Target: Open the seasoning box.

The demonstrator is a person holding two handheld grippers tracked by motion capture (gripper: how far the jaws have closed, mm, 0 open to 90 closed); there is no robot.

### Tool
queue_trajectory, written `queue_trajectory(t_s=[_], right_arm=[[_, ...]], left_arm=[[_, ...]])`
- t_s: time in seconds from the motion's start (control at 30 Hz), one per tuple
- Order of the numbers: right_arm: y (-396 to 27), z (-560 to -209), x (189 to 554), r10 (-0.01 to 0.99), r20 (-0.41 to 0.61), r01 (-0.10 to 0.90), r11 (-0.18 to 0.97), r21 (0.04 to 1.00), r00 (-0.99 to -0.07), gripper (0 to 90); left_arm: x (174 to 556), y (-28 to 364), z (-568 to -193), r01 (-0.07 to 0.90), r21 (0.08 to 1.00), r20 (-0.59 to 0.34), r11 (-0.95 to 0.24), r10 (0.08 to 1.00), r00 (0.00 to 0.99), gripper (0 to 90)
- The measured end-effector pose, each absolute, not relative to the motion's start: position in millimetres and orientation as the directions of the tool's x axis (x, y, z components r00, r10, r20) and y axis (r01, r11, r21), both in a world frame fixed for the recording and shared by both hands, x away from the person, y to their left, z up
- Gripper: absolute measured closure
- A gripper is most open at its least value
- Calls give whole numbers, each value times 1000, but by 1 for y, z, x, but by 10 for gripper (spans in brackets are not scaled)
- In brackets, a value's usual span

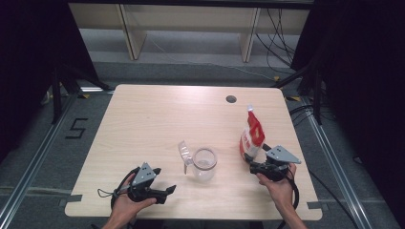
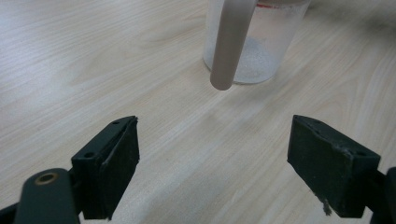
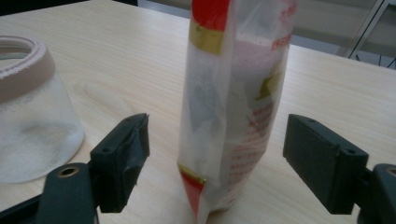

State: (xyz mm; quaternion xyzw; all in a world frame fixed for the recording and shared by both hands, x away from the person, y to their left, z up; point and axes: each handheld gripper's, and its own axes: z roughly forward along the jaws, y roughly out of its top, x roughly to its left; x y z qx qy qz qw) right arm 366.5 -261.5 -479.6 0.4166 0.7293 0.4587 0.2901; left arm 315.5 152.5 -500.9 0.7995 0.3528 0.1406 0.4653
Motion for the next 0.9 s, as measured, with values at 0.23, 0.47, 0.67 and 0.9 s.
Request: queue_trajectory(t_s=[0.23, 0.47, 0.67, 0.9], right_arm=[[-259, -484, 377, 875, -42, 316, 219, 923, -483, 175], [-256, -490, 387, 879, -22, 329, 202, 922, -477, 209], [-257, -492, 392, 877, -2, 322, 178, 930, -480, 274], [-259, -493, 395, 868, -8, 305, 183, 935, -496, 347]], left_arm=[[316, 154, -500, 422, 842, -84, -336, 691, 718, 164], [317, 155, -500, 420, 844, -84, -334, 690, 719, 165], [316, 154, -500, 417, 846, -81, -332, 693, 717, 165], [316, 154, -500, 420, 843, -81, -336, 693, 716, 165]])
